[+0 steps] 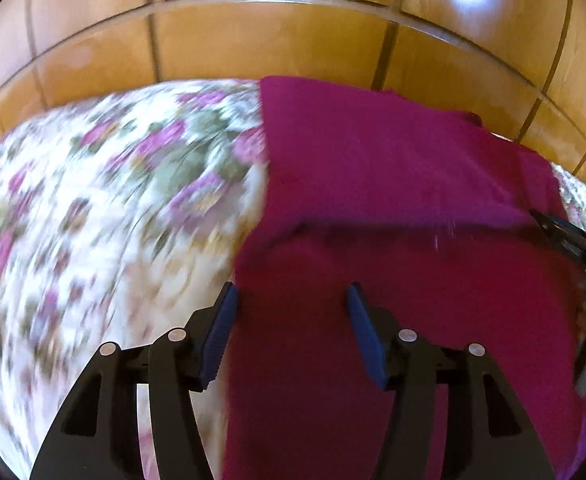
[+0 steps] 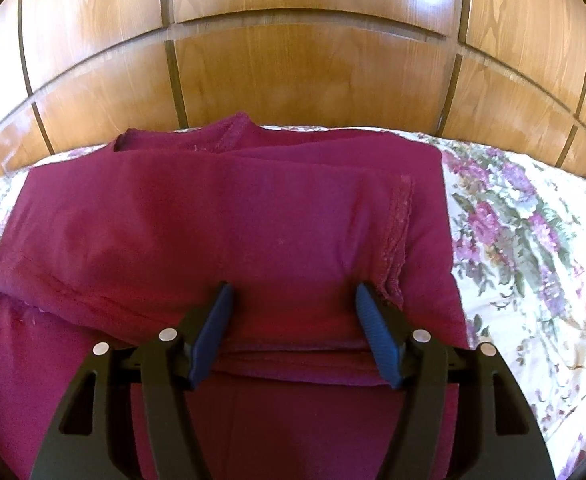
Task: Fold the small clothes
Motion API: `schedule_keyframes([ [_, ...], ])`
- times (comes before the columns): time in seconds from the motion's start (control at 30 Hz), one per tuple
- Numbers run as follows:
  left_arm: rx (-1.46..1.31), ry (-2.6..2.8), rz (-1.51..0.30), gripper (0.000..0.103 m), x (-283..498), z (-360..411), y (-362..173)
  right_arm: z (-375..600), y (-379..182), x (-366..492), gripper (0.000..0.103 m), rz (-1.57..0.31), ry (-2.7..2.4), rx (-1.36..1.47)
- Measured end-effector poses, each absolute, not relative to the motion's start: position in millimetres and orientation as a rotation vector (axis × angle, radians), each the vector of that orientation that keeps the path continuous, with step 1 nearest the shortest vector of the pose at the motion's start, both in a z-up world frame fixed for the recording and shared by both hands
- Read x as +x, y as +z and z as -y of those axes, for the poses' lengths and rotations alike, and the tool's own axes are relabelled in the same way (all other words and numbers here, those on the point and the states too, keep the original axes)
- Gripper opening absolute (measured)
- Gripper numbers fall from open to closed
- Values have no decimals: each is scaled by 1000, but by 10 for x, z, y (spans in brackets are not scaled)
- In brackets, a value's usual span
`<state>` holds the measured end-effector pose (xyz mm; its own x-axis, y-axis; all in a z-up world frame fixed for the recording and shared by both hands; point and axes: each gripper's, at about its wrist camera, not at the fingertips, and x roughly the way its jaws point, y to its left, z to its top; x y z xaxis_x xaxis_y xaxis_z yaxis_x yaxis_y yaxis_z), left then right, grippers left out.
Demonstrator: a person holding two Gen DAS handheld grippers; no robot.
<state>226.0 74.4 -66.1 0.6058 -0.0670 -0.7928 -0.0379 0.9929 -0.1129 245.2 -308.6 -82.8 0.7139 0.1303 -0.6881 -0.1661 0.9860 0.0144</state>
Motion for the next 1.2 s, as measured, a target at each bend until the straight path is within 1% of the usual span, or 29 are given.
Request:
schedule_keyframes([
  [0.1, -149, -9, -917, 56, 1874, -897, -626, 3038, -778, 2408, 84, -759, 115, -101],
  [0.13, -154, -13, -911, 56, 1777, -924, -610, 3047, -748, 2381, 98, -767, 94, -108],
  [0.27, -169, -34, -899, 56, 1421, -1063, -610, 3217, -636, 2165, 98, -773, 103, -30],
  [0.47, -168, -64, -903, 56, 1112, -1076, -615, 3386, -630, 1732, 98, -807, 143, -73],
  [0.6, -193, -97, -917, 56, 913, -1056, -667, 3657, -634, 1435, 98, -836, 168, -43],
  [0.83, -184, -128, -919, 56, 626, -966, -708, 4157, -853, 769, 96, -962, 241, 70],
  [0.87, -183, -130, -919, 56, 598, -965, -713, 4209, -917, 633, 93, -989, 251, 86],
  [0.93, -191, -137, -924, 56, 527, -976, -726, 4260, -1001, 406, 89, -1013, 254, 102],
  [0.97, -192, -140, -926, 55, 501, -978, -724, 4271, -1011, 297, 84, -1010, 255, 99],
  [1.0, -193, -143, -931, 49, 468, -980, -722, 4265, -1013, 155, 81, -1010, 263, 87],
  [1.03, -195, -146, -938, 47, 439, -982, -722, 4260, -1005, 78, 73, -1011, 266, 79],
  [1.07, -202, -153, -946, 41, 410, -986, -721, 4254, -999, 11, 60, -1014, 270, 74],
  [1.1, -216, -165, -955, 32, 385, -990, -716, 4239, -990, -46, 52, -1022, 277, 69],
  [1.13, -228, -181, -964, 29, 359, -988, -715, 4222, -980, -89, 38, -1030, 292, 57],
  [1.17, -230, -190, -969, 22, 341, -979, -716, 4190, -969, -118, 30, -1038, 312, 44],
  [1.2, -228, -197, -973, 15, 323, -968, -715, 4150, -956, -138, 27, -1042, 320, 23],
])
